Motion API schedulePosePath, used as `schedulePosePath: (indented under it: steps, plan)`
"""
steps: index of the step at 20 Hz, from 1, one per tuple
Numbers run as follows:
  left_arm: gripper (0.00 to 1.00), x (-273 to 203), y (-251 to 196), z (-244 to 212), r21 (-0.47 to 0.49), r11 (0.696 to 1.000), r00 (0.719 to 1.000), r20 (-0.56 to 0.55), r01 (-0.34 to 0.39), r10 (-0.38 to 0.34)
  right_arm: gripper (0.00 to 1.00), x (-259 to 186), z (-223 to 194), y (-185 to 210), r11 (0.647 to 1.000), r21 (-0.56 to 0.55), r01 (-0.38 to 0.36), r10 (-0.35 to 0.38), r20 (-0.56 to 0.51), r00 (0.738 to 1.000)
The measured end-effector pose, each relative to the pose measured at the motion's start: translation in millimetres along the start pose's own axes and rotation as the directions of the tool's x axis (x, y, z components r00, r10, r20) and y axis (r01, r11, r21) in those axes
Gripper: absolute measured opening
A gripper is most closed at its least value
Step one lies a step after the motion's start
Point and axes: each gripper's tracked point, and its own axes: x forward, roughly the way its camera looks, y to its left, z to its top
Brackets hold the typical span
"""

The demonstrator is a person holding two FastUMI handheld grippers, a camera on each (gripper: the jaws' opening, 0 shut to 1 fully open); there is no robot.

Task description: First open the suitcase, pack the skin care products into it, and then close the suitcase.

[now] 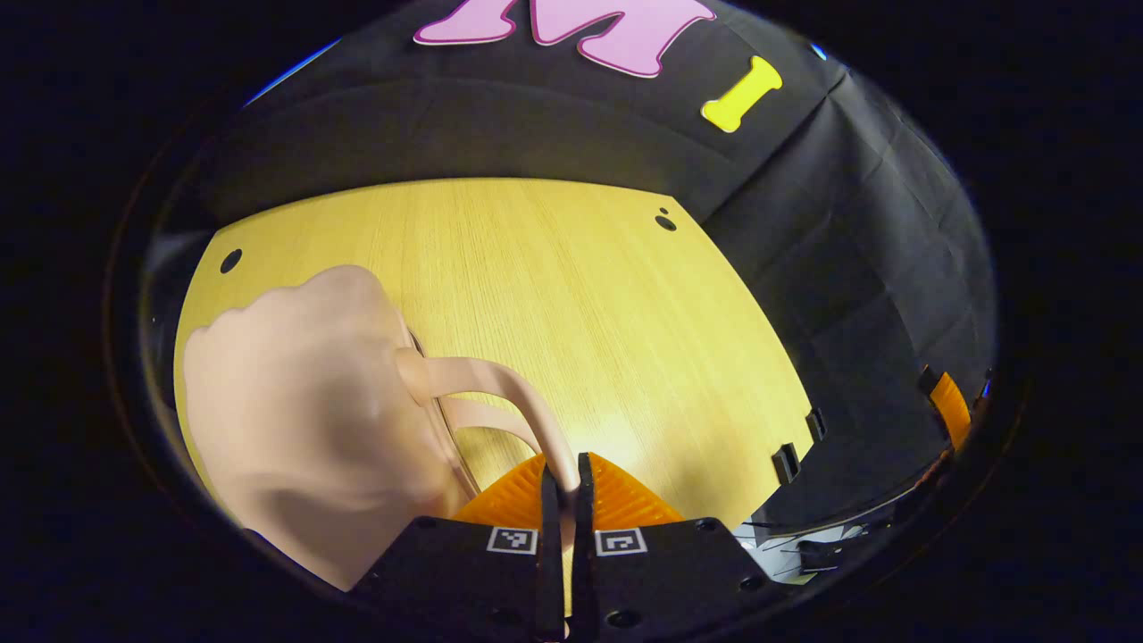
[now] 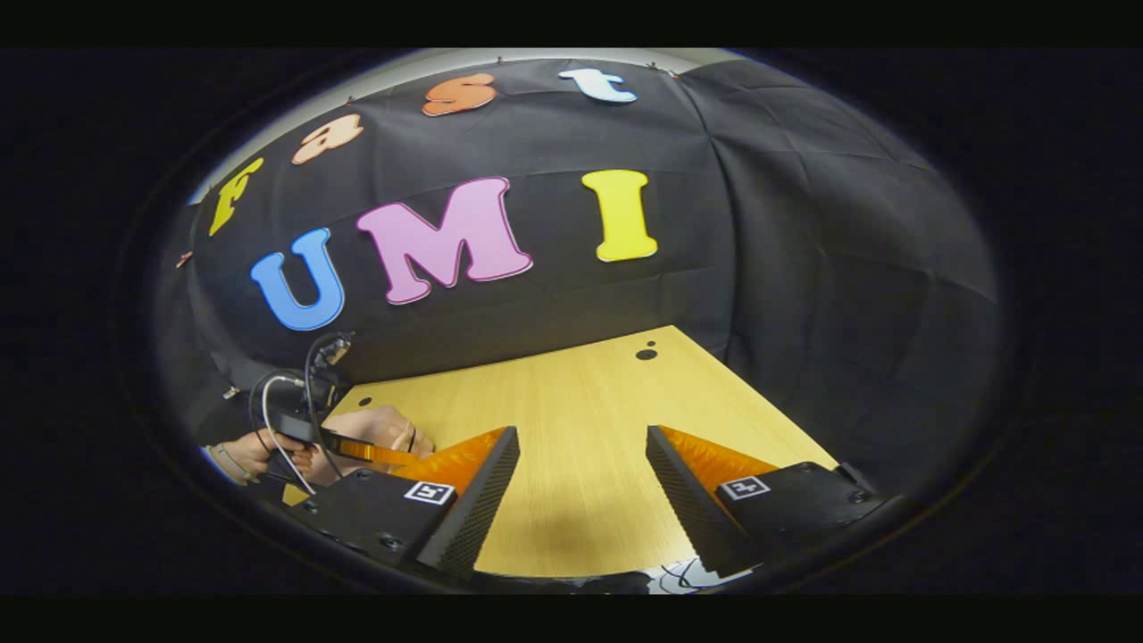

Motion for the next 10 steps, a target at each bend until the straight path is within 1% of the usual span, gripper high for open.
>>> schedulePosePath:
  steps: [2, 4, 6, 7, 8, 10]
  plan:
    - [0.11, 5, -4, -5, 0.03, 0.999, 1.0, -0.011, -0.019, 0.02, 0.92, -5, -1, -8, 1.0, -0.001, 0.018, -0.018, -0.002, 1.0]
    - [0.13, 6, -5, -3, 0.035, 0.999, 0.999, -0.012, -0.031, 0.031, 0.92, -3, -1, -7, 1.0, -0.009, 0.024, -0.024, -0.006, 1.0]
    - [0.17, 4, -8, -3, 0.02, 0.999, 1.0, -0.005, -0.024, 0.024, 0.92, -6, -1, -6, 1.0, -0.009, 0.021, -0.021, -0.01, 1.0]
    - [0.22, 0, -10, -2, 0.011, 1.0, 1.0, 0.002, -0.019, 0.019, 0.92, -6, -2, -3, 1.0, -0.01, 0.012, -0.012, -0.012, 1.0]
    - [0.23, -2, -12, -2, -0.002, 1.0, 1.0, 0.012, -0.003, 0.003, 0.92, -7, -4, -2, 1.0, -0.016, 0.0, -0.001, -0.017, 1.0]
    - [0.29, -17, -17, 7, -0.012, 1.0, 0.997, 0.069, 0.023, -0.022, 0.91, -3, -7, 10, 0.999, -0.044, -0.024, 0.023, -0.03, 0.999]
